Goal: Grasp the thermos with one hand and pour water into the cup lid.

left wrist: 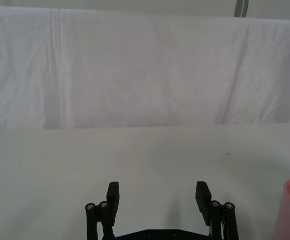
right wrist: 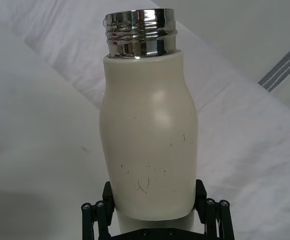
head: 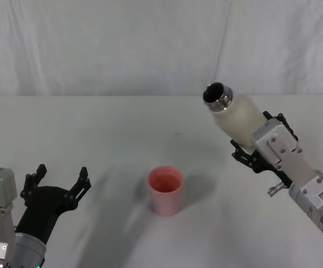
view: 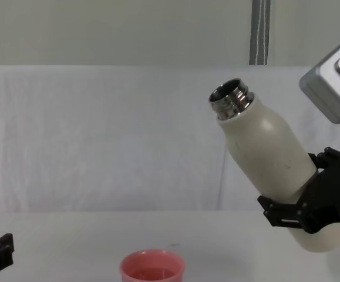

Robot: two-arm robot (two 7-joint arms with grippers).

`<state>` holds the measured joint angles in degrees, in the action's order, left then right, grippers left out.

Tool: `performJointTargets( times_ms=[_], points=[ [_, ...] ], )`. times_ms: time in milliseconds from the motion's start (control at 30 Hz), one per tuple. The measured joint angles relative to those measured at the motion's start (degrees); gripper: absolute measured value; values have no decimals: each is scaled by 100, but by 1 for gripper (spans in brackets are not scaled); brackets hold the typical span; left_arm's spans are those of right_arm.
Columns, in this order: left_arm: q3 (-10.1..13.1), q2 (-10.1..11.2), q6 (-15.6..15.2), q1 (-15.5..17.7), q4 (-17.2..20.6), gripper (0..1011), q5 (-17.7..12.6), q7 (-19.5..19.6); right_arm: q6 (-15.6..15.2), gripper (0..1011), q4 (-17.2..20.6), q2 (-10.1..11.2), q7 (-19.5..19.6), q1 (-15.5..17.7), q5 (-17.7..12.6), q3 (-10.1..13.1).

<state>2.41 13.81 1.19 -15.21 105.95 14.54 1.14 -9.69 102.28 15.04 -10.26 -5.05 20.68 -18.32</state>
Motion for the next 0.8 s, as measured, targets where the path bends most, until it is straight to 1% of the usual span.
performJointTargets(
  times_ms=[367,433,500,800],
  points=[
    [0,0,0,0,0,1001,0,0,-132,959,23,25,-73,-50,509,-63],
    [0,0,0,0,0,1001,0,0,-136,959,21,29,-73,-51,550,-71],
    [0,-1,0,0,0,1001,0,0,-142,959,21,46,-59,-51,699,-93],
    [0,0,0,0,0,1001,0,0,-168,959,35,96,41,-50,1185,-171]
  ],
)
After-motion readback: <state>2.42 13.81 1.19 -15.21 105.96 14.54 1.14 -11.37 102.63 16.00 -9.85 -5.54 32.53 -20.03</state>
